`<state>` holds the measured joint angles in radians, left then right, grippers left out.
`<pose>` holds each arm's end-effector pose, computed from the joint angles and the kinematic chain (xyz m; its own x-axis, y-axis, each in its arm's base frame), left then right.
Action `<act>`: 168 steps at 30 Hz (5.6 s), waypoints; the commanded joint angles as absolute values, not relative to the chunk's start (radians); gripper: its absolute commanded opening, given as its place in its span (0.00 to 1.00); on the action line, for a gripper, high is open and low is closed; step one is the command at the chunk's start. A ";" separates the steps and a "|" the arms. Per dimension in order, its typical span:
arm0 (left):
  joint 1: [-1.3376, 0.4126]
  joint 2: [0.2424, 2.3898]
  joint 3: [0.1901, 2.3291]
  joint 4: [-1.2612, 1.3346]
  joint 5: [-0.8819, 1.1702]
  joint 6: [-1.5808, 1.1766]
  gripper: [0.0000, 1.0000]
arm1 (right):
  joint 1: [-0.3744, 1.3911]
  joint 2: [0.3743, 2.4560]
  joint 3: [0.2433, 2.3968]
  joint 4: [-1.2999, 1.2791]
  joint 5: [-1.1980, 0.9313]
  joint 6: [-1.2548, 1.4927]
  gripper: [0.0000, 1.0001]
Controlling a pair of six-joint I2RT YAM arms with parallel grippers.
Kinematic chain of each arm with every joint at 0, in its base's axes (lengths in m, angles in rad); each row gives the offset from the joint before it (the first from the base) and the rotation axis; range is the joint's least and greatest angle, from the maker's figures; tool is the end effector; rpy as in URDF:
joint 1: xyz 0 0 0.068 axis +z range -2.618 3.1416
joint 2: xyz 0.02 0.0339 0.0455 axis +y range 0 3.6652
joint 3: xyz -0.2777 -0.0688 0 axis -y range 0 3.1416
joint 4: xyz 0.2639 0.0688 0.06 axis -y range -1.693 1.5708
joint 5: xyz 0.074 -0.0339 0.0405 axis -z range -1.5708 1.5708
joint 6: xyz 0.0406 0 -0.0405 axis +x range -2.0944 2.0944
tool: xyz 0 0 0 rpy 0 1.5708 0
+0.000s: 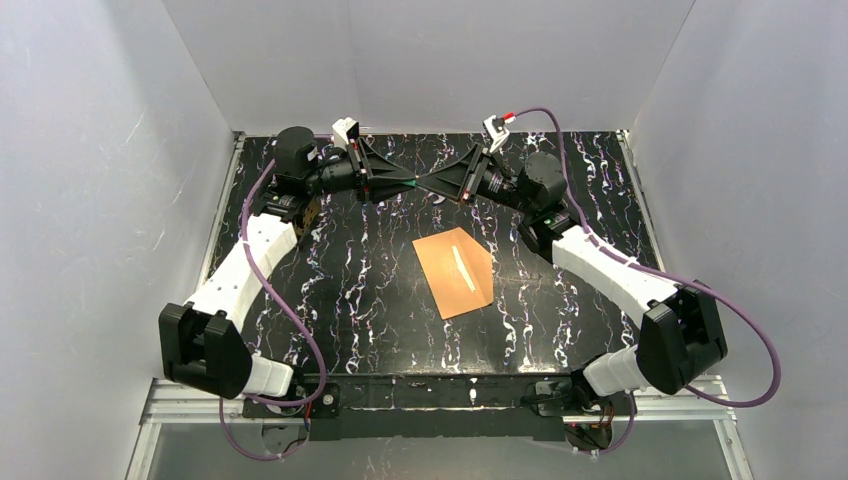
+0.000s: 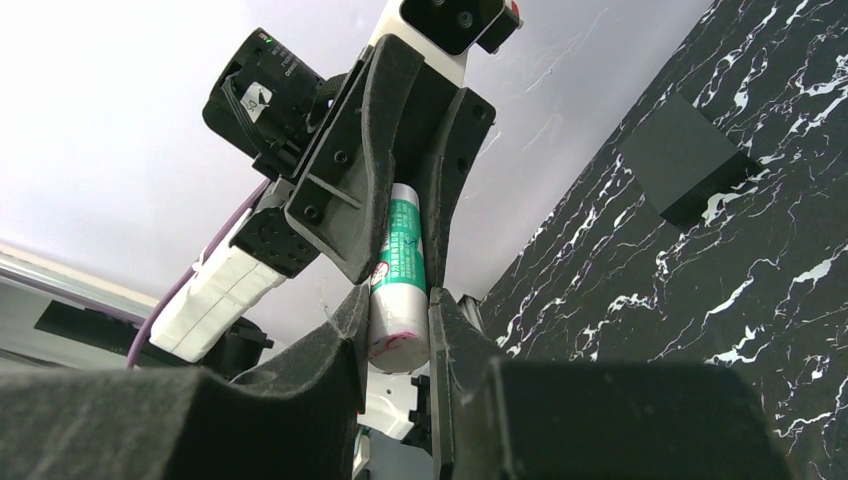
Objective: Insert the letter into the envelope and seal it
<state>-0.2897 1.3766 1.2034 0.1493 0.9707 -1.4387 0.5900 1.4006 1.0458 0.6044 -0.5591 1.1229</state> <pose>0.3101 -0.1274 0.3973 -0.9467 -0.3019 -0.1121 0.1027 0.0470 -0.9936 0.2758 0.2106 0.3786 -0.7212 0.4367 -0.5377 -0.5742 0.0573 0.8167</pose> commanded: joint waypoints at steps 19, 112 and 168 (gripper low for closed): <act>-0.166 1.381 1.235 0.162 0.975 -1.405 0.00 | 0.342 1.284 0.990 0.758 -0.751 1.120 0.01; -0.370 1.287 1.122 -0.297 0.773 -0.804 0.00 | 0.353 1.657 0.969 -0.529 0.177 0.462 0.80; -0.466 1.431 1.299 -0.400 0.922 -1.115 0.00 | 0.618 1.243 1.202 -0.144 -0.674 0.186 0.78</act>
